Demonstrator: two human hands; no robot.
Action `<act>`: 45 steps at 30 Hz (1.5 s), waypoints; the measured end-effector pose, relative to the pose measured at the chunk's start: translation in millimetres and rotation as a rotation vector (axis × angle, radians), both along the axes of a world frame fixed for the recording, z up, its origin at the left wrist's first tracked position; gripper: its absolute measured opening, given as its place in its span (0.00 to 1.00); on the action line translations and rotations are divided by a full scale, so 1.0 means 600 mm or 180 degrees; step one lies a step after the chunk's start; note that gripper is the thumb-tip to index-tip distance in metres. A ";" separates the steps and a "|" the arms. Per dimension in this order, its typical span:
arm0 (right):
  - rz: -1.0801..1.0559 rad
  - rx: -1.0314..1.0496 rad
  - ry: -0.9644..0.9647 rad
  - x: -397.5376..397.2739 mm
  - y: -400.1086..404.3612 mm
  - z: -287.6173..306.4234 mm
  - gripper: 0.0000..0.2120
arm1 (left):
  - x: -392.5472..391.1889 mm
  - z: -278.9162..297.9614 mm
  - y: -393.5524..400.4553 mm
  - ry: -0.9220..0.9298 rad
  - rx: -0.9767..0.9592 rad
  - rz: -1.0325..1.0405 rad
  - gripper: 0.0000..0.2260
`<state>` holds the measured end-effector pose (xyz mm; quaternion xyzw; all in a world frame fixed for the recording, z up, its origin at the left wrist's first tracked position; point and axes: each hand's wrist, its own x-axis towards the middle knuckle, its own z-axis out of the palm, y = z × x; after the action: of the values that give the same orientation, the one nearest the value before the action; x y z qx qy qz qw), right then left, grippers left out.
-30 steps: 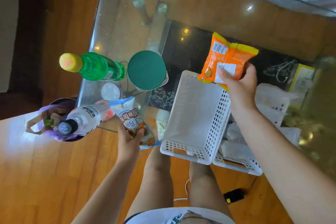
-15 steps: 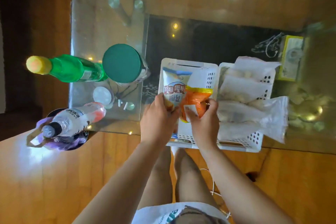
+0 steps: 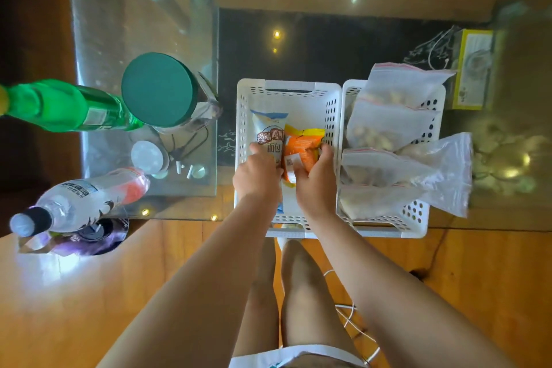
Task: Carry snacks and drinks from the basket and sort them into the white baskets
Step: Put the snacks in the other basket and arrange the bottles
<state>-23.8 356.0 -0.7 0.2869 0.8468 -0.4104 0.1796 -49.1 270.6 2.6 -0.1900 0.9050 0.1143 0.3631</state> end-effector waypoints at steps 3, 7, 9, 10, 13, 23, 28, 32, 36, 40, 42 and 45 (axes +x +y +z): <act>0.0042 0.0040 -0.0060 0.003 0.000 0.001 0.26 | -0.004 -0.009 0.004 -0.0063 -0.0066 0.0137 0.28; 0.0189 0.0039 -0.0161 0.005 0.000 0.013 0.29 | -0.001 -0.003 0.005 -0.0088 0.0029 0.0179 0.34; 0.0254 0.0002 -0.0223 0.010 0.001 0.026 0.33 | 0.005 0.011 0.003 -0.0011 0.0162 0.0200 0.33; 0.0299 0.0026 -0.0197 0.015 0.002 0.033 0.34 | 0.010 0.019 0.001 0.0077 0.0252 0.0223 0.32; 0.0624 0.0148 -0.0061 0.038 0.002 0.053 0.34 | 0.034 0.037 -0.012 0.0400 0.0636 0.0120 0.29; 0.1084 0.0012 -0.0637 0.022 -0.001 0.020 0.32 | 0.073 0.026 -0.039 0.0151 0.1193 -0.0128 0.32; 0.1055 -0.0069 -0.0720 0.011 0.003 0.022 0.29 | 0.062 0.035 -0.042 -0.0069 0.1307 0.0036 0.32; 0.1089 -0.0181 -0.0747 0.002 0.010 0.050 0.25 | 0.061 0.074 -0.060 0.0051 0.1426 0.0187 0.30; 0.1261 -0.0197 -0.0710 -0.010 0.003 0.091 0.21 | 0.069 0.136 -0.098 0.0450 0.1379 0.0323 0.26; 0.1465 -0.0300 -0.0657 -0.032 -0.024 0.140 0.25 | 0.089 0.202 -0.152 0.0976 0.1258 0.0601 0.23; 0.1579 -0.0341 -0.0617 -0.043 -0.040 0.161 0.26 | 0.100 0.233 -0.181 0.1339 0.1231 0.0728 0.21; 0.1680 -0.0409 -0.0428 -0.060 -0.069 0.188 0.23 | 0.115 0.267 -0.228 0.1998 0.1011 0.0922 0.19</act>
<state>-60.0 314.9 112.1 0.0710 0.8506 -0.3824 0.3539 19.7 133.9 163.0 -0.2129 0.9070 0.3559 0.0731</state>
